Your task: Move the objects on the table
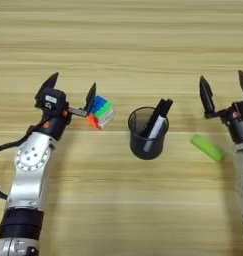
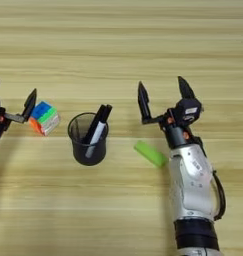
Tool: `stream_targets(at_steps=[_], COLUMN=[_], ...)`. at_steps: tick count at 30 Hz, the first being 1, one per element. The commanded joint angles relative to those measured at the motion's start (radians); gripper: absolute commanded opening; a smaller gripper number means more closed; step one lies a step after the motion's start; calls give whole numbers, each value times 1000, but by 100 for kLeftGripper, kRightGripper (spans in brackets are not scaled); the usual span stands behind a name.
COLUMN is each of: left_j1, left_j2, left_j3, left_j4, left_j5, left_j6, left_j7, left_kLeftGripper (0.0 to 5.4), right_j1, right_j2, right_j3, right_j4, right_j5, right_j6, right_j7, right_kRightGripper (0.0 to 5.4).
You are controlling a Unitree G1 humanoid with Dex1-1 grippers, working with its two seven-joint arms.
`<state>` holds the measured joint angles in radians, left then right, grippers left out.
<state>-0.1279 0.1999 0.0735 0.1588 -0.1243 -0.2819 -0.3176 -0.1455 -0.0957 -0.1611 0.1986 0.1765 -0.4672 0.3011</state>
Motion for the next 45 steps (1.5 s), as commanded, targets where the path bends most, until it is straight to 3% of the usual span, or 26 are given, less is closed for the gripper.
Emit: stream_targets(at_steps=[1, 9, 14, 20, 24, 36, 45], left_j1=[-6, 1, 15, 14, 1, -32, -23], left_j2=[9, 10, -2, 3, -1, 16, 18], left_j3=[-10, -21, -36, -72, -81, -97, -106], left_j4=[15, 26, 30, 64, 72, 95, 83], left_j5=[7, 19, 2, 30, 10, 15, 16], left_j6=[6, 31, 93, 158, 215, 277, 319], left_j7=[-12, -2, -11, -15, -34, -74, -96], left_kLeftGripper=[540, 540, 540, 540, 540, 540, 445], right_j1=[-39, -59, -62, -63, -63, -61, -60], right_j2=[-26, -47, -51, -55, -55, -54, -54], right_j3=[-15, -2, 6, 14, 19, 24, 26], right_j4=[67, 133, 142, 145, 145, 138, 135], right_j5=[-125, -214, -211, -207, -204, -197, -196], right_j6=[-53, -79, -89, -95, -96, -99, -99], right_j7=[-113, -218, -232, -240, -239, -236, -238], right_kRightGripper=[536, 536, 536, 536, 536, 536, 540])
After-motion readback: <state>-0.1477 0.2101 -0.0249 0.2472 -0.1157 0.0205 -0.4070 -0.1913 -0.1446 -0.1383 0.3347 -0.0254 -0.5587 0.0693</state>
